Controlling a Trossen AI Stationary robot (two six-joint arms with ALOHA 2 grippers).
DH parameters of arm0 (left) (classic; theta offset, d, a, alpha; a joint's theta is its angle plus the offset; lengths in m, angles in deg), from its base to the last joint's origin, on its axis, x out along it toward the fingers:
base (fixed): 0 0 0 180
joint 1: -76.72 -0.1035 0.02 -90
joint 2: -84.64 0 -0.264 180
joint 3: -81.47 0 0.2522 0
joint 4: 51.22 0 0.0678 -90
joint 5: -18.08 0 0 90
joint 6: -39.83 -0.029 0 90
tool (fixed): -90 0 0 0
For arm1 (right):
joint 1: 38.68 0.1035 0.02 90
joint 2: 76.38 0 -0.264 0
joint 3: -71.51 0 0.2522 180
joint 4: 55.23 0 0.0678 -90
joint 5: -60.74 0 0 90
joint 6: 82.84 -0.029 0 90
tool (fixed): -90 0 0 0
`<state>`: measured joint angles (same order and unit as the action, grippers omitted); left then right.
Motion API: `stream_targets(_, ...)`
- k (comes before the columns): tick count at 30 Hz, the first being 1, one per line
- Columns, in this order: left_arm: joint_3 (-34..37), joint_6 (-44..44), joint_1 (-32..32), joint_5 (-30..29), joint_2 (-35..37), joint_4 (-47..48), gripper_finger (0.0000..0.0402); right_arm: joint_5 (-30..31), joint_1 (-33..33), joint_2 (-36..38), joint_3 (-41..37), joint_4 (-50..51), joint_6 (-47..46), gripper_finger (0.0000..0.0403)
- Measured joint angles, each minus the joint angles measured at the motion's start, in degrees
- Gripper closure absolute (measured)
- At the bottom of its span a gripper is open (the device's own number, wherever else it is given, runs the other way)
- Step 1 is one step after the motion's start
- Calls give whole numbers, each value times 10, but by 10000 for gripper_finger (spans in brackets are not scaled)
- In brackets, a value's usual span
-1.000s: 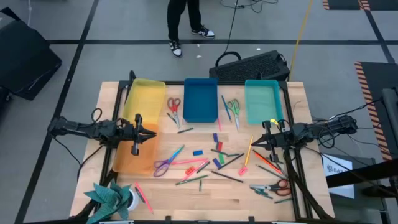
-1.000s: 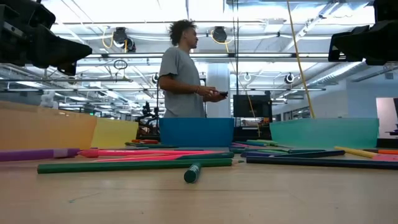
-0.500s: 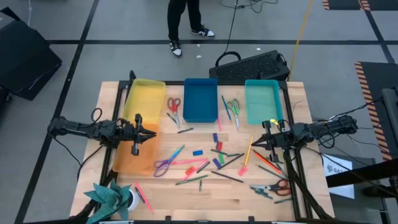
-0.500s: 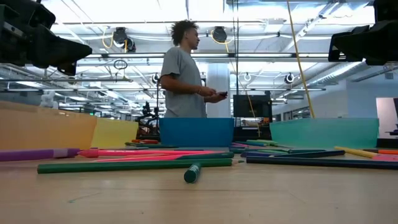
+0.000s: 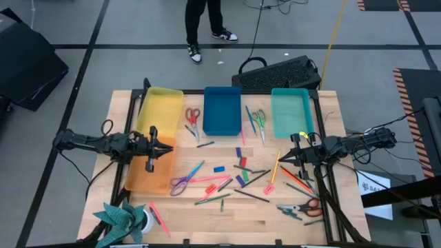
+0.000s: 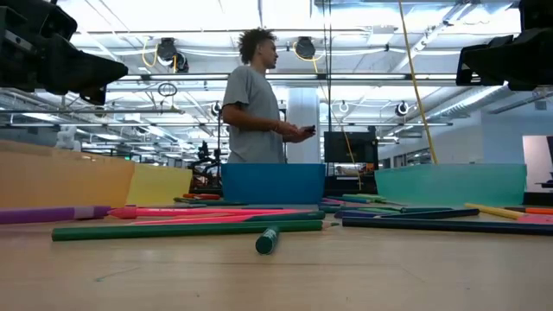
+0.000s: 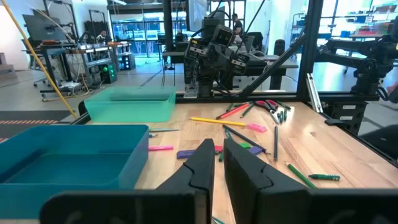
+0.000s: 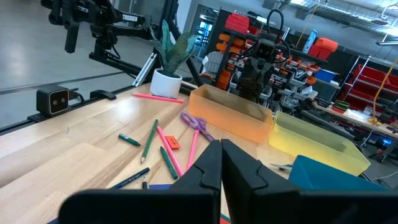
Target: Sort crayons/erasers/pens/pencils in bins
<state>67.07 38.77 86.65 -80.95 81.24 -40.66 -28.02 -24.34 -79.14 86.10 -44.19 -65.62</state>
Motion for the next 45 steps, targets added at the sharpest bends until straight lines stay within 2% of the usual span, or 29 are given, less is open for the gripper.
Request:
stream_targets(12, 0, 0, 0, 0, 0, 0, 362, 0, 0, 0, 0, -2, 2, 403)
stream_targets(19, 0, 0, 0, 0, 0, 0, 362, -10, 0, 0, 0, -74, -40, 403)
stream_targets(25, 0, 0, 0, 0, 0, 0, 362, 110, 0, -31, 9, -136, -94, 403)
stream_targets(29, 0, 0, 0, 0, 0, 0, 362, 202, 0, -123, 37, -160, -121, 403)
stream_targets(35, 0, 0, 0, 0, 0, 0, 362, 291, -15, -339, 151, -174, -141, 396)
stream_targets(39, 0, 0, 0, 0, 0, 0, 362, 267, -71, -475, 271, -87, -180, 362)
stream_targets(45, 0, 0, 0, 0, 0, 0, 362, 129, -196, -630, 463, 174, -221, 282)
